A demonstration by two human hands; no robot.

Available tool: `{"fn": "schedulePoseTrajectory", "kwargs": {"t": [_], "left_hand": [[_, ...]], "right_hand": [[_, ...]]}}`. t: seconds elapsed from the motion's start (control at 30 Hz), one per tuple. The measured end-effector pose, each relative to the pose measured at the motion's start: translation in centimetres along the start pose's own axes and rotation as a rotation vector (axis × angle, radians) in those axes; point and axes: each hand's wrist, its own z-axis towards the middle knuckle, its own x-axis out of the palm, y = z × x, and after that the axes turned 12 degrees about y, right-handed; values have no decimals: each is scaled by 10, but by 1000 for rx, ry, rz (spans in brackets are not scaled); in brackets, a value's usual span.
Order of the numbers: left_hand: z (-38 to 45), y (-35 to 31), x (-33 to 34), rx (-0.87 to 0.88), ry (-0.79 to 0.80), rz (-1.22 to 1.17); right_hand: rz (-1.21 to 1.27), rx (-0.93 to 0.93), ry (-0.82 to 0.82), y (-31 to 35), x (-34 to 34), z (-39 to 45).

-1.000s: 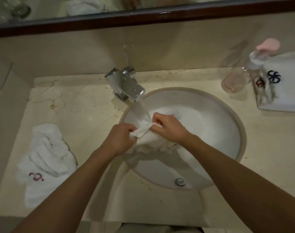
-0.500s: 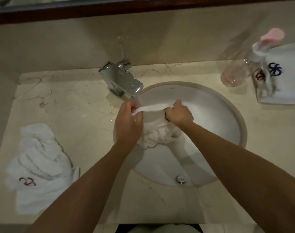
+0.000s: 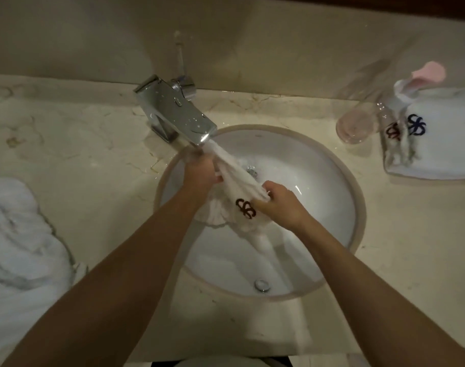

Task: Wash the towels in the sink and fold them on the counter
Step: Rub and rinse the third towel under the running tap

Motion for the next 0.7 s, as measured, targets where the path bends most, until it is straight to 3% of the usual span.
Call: {"fn": "schedulePoseTrajectory", "kwargs": {"t": [0.1, 0.17, 0.2, 0.27, 0.33, 0.43, 0.5, 0.6, 0.63, 0.7], "left_hand": [[-12, 9, -9, 92, -47, 41], [-23, 12, -15, 183, -22, 122], [-31, 10, -18, 212, -37, 142], [-41, 11, -27, 242, -62, 128], [-47, 13, -36, 212, -66, 249], [-50, 18, -43, 81, 97, 340], [-49, 19, -44, 23, 155, 67], [-46, 28, -56, -42, 284, -704], [-43, 37, -60, -27, 301, -884], [-34, 58, -66, -58, 298, -1022]], "right_hand": [[-520, 45, 62, -11, -18, 22], [-511, 63, -10, -15, -26, 32], [-364, 78, -91, -14, -29, 35], [272, 98, -211, -11, -32, 36], [796, 26, -152, 0, -29, 33], [1072, -163, -130, 32, -22, 16], [1229, -321, -115, 52, -21, -1], [1662, -461, -21, 59, -14, -23], [1771, -404, -35, 55, -7, -26], [1877, -149, -67, 36, 11, -21]]}}
